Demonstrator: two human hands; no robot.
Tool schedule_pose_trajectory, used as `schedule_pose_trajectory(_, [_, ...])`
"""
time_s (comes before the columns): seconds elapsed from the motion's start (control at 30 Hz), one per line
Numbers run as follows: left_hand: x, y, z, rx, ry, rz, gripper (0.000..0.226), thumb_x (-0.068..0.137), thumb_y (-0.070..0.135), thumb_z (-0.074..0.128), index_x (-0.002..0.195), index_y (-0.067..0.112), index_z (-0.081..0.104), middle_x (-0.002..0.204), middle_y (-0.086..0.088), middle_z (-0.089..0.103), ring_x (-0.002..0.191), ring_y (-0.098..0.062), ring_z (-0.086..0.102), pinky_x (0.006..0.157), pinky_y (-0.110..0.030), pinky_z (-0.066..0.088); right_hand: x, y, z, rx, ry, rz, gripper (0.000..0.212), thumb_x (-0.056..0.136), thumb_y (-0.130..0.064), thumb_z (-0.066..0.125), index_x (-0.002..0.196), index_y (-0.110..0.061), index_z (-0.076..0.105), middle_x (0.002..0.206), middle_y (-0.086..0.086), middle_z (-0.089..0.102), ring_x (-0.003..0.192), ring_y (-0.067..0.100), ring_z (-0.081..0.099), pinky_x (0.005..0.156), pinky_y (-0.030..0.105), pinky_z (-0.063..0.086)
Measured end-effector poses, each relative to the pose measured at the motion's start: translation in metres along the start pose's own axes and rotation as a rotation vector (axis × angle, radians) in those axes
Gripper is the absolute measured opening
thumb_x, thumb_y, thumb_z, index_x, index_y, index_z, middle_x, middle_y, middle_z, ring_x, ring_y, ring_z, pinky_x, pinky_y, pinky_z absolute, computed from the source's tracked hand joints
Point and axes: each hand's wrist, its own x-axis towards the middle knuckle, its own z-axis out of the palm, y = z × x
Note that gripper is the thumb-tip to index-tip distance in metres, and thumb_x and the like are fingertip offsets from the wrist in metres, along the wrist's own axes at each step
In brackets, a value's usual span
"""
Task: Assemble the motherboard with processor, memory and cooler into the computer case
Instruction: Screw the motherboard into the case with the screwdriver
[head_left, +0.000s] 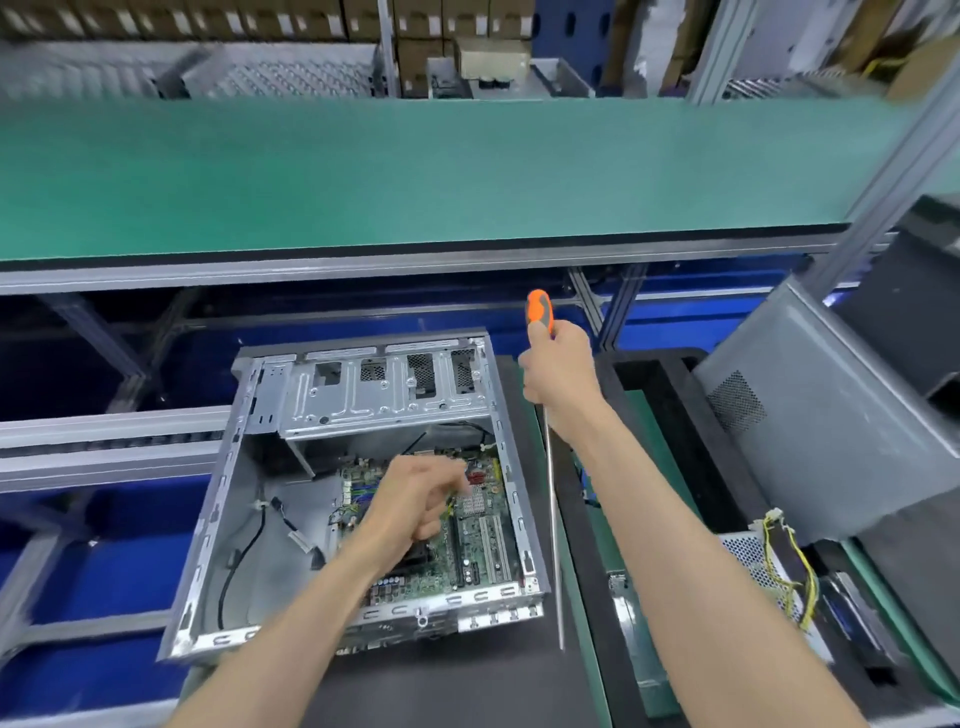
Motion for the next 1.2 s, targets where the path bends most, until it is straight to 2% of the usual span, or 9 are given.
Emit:
schedule_pose_trajectory(0.1, [-0.011, 0.013, 0.002, -0.004, -0.227, 0.069, 0.042, 0.093, 0.046, 0.064, 0.092, 0.006, 0.076, 0.05, 0.001, 0.032, 0.041, -0.019, 0.02, 0.037, -0.023, 0.021, -0.005, -0.014, 0.035, 0.054, 0.067, 0.031, 0.026, 0.104, -0.03, 0.038, 0.081, -0.019, 0.041, 0.066, -0.001, 0.042, 0.048, 0.013, 0.036, 0.043, 0.028, 0.03])
schedule_pose_trajectory(0.2, [-0.019, 0.017, -0.006, 0.082, -0.311, 0.067, 0.04, 0.088, 0.053, 0.067, 0.08, 0.014, 0.075, 0.051, 0.004, 0.044, 0.041, -0.018, 0.025, 0.04, -0.027, 0.021, -0.015, -0.007, 0.068, 0.082, 0.138, 0.056, 0.029, 0.103, -0.031, 0.039, 0.079, -0.017, 0.041, 0.067, 0.002, 0.045, 0.053, 0.017, 0.038, 0.047, 0.03, 0.031])
schedule_pose_trajectory(0.4, [-0.015, 0.008, -0.048, 0.214, -0.007, -0.024, 0.033, 0.092, 0.029, 0.064, 0.062, 0.015, 0.069, 0.044, 0.0, 0.036, 0.04, -0.016, 0.023, 0.047, -0.025, 0.02, -0.06, 0.024, 0.122, 0.327, 0.09, 0.184, 0.019, 0.099, -0.023, 0.045, 0.083, -0.013, 0.048, 0.052, -0.003, 0.032, 0.041, 0.013, 0.024, 0.04, 0.023, 0.022])
schedule_pose_trajectory(0.5, [-0.012, 0.011, -0.066, 0.203, -0.05, -0.017, 0.024, 0.082, 0.026, 0.069, 0.067, 0.007, 0.073, 0.047, -0.004, 0.033, 0.041, -0.016, 0.022, 0.044, -0.021, 0.022, -0.076, 0.032, 0.131, 0.442, 0.069, 0.295, 0.027, 0.1, -0.026, 0.046, 0.08, -0.009, 0.052, 0.047, -0.005, 0.027, 0.039, 0.013, 0.02, 0.04, 0.023, 0.016])
schedule_pose_trajectory(0.7, [-0.009, -0.009, -0.103, -0.815, 0.254, -0.205, 0.034, 0.102, 0.025, 0.05, 0.075, 0.005, 0.059, 0.048, 0.008, 0.024, 0.036, -0.006, 0.018, 0.032, -0.02, 0.014, -0.083, 0.012, 0.125, 0.685, 0.069, 0.097, 0.045, 0.105, -0.033, 0.045, 0.063, -0.016, 0.042, 0.052, -0.001, 0.022, 0.04, 0.013, 0.014, 0.039, 0.02, 0.014])
schedule_pose_trajectory(0.8, [-0.012, -0.018, -0.109, -1.088, 0.293, -0.249, 0.029, 0.103, 0.023, 0.046, 0.086, 0.004, 0.059, 0.053, 0.008, 0.029, 0.039, -0.006, 0.025, 0.033, -0.018, 0.021, -0.086, 0.004, 0.126, 0.751, 0.074, -0.042, 0.049, 0.106, -0.031, 0.042, 0.059, -0.016, 0.042, 0.053, 0.001, 0.019, 0.042, 0.012, 0.013, 0.041, 0.02, 0.014])
schedule_pose_trajectory(0.93, [-0.014, -0.02, -0.106, -1.188, 0.252, -0.185, 0.033, 0.102, 0.013, 0.044, 0.115, -0.012, 0.061, 0.084, -0.01, 0.067, 0.072, -0.019, 0.068, 0.068, -0.034, 0.057, -0.089, -0.007, 0.129, 0.813, 0.076, -0.191, 0.049, 0.105, -0.027, 0.041, 0.058, -0.015, 0.041, 0.051, 0.0, 0.02, 0.043, 0.01, 0.014, 0.044, 0.019, 0.016])
schedule_pose_trajectory(1.03, [-0.015, -0.017, -0.107, -1.161, 0.193, -0.157, 0.04, 0.09, -0.003, 0.036, 0.124, -0.013, 0.054, 0.123, -0.028, 0.064, 0.113, -0.037, 0.066, 0.1, -0.046, 0.048, -0.089, -0.013, 0.133, 0.844, 0.077, -0.266, 0.047, 0.104, -0.022, 0.039, 0.058, -0.014, 0.04, 0.048, -0.002, 0.02, 0.041, 0.009, 0.013, 0.045, 0.018, 0.017])
schedule_pose_trajectory(1.2, [-0.015, -0.019, -0.107, -1.144, 0.114, -0.122, 0.071, 0.065, -0.021, 0.023, 0.133, -0.015, 0.045, 0.133, -0.032, 0.056, 0.123, -0.044, 0.056, 0.108, -0.05, 0.042, -0.089, -0.015, 0.144, 0.849, 0.08, -0.304, 0.038, 0.096, -0.021, 0.044, 0.059, -0.014, 0.038, 0.049, -0.001, 0.017, 0.043, 0.011, 0.012, 0.045, 0.019, 0.018])
